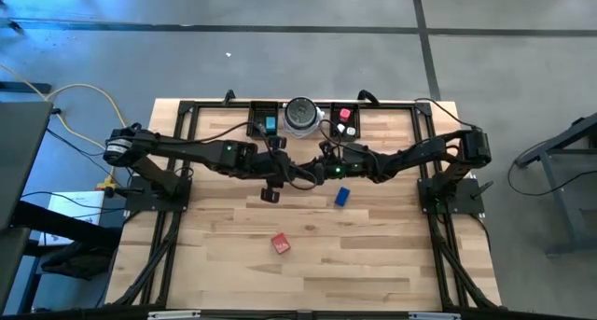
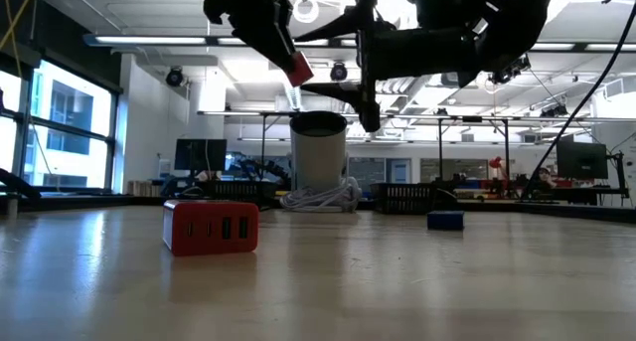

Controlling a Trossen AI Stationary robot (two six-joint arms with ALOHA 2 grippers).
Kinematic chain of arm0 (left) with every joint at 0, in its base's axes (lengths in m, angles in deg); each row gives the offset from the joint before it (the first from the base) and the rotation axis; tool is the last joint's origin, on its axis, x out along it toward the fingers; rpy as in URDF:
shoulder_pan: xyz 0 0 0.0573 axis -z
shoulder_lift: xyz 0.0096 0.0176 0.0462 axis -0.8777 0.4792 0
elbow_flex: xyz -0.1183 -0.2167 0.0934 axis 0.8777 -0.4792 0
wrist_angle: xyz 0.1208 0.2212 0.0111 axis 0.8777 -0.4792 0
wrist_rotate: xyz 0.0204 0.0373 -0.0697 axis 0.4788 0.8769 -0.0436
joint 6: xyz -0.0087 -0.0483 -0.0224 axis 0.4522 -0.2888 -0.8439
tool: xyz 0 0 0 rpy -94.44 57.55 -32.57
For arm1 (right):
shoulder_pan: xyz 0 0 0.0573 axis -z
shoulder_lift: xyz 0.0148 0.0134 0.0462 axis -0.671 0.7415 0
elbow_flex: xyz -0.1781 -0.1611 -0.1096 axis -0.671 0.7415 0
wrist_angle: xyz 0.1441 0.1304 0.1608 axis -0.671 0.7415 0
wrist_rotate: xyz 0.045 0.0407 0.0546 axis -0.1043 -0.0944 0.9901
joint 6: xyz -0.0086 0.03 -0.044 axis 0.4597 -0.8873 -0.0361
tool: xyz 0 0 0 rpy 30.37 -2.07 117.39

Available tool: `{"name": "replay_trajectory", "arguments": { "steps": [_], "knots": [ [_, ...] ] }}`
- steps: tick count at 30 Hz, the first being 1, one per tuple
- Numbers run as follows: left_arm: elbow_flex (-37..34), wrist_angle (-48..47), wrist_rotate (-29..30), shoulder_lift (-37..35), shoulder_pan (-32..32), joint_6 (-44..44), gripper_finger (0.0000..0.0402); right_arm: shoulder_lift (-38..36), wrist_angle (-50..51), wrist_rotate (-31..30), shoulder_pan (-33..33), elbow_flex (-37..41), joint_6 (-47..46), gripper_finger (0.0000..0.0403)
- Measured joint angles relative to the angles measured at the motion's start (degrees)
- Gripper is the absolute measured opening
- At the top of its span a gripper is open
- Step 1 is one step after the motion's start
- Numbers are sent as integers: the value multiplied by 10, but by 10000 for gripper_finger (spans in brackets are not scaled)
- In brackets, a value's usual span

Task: Pick & Place Office items
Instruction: Put the pink white charger adapter into the right black basket

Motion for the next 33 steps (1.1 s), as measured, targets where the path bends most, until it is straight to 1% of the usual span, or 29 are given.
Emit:
{"name": "replay_trajectory", "arguments": {
  "steps": [5, 10, 14, 19, 21, 33],
  "knots": [
    [0, 6, -2, 0, 0, 0, 140, 0, 0, 0, 0, 0, -10, 248],
    [0, 13, -2, 0, 0, 2, 140, 0, 0, 0, 0, 0, -13, 229],
    [0, 18, -1, 0, 0, 2, 140, 0, 1, -1, 0, 0, -14, 201],
    [-1, 17, 4, 0, 0, 9, 140, 0, 2, 0, 0, 0, -19, 156],
    [-1, 17, 5, 0, 0, 10, 140, 0, 2, 0, 0, 0, -19, 145],
    [-1, 20, 8, 0, 0, 9, 141, 0, 1, 0, 1, 0, -13, 145]
  ]
}}
